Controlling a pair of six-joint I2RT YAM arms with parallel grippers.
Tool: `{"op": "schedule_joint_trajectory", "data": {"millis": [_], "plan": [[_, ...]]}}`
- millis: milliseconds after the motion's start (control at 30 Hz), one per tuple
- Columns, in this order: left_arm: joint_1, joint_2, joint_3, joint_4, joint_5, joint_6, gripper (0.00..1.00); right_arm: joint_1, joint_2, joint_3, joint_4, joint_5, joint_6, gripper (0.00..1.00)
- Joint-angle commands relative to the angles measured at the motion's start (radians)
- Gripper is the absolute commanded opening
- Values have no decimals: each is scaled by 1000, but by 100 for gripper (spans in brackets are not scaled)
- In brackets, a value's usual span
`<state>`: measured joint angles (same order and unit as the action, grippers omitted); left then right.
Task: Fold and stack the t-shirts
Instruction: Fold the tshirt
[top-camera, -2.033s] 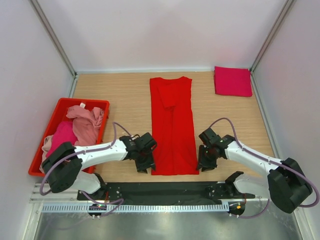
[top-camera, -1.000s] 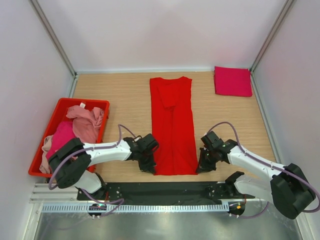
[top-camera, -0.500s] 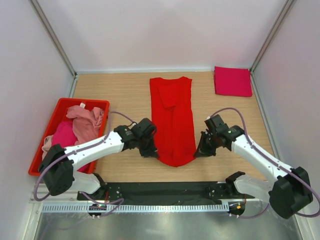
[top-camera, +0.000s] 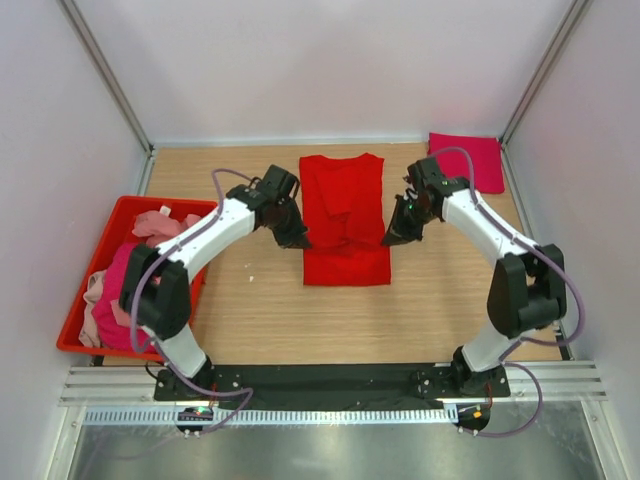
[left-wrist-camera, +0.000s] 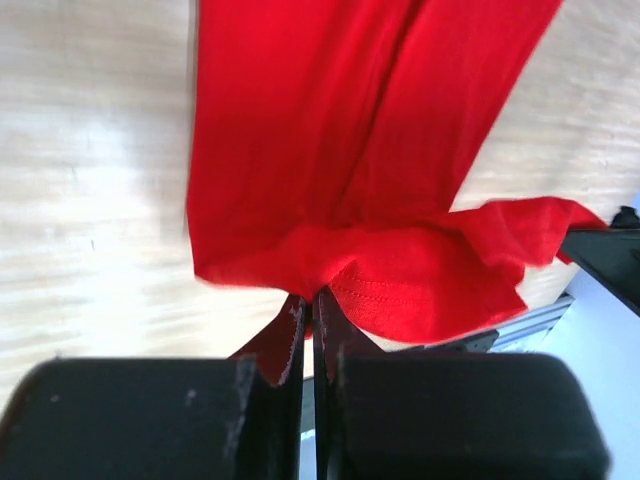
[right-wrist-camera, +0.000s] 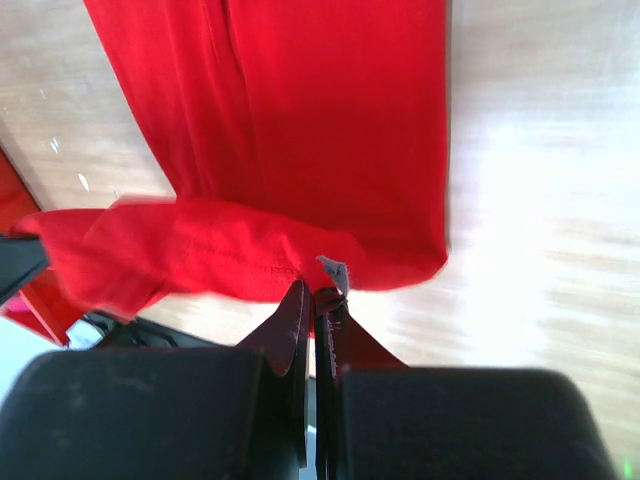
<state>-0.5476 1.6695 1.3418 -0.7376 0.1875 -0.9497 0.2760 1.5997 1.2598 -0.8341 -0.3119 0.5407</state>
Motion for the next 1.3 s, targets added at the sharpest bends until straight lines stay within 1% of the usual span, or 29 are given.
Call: {"op": "schedule_joint_trajectory", "data": {"millis": [0, 100, 267, 600, 700, 1067, 1133, 1233, 1267], "plan": [[49, 88, 109, -23, 61, 84, 0, -37, 84, 140, 3, -27, -65, 1], [80, 168, 186, -22, 87, 98, 0, -60, 183, 240, -20, -29, -76, 1], [115, 265, 281, -22, 124, 104, 0, -73, 308, 355, -20, -53, -67, 1], [152, 404, 424, 0, 164, 85, 0, -97, 442, 527, -28, -82, -56, 1], [163, 438, 459, -3, 171, 81, 0, -104, 477, 550, -37, -84, -56, 1], [184, 518, 488, 18, 187, 69, 0, -121, 563, 589, 1, -118, -47, 1], [187, 548, 517, 18, 187, 71, 0, -126, 582, 607, 4, -115, -45, 1], [198, 578, 546, 14, 187, 62, 0, -132, 609, 627, 16, -121, -38, 2], [199, 582, 551, 14, 184, 57, 0, -133, 623, 638, 15, -124, -35, 6]]}}
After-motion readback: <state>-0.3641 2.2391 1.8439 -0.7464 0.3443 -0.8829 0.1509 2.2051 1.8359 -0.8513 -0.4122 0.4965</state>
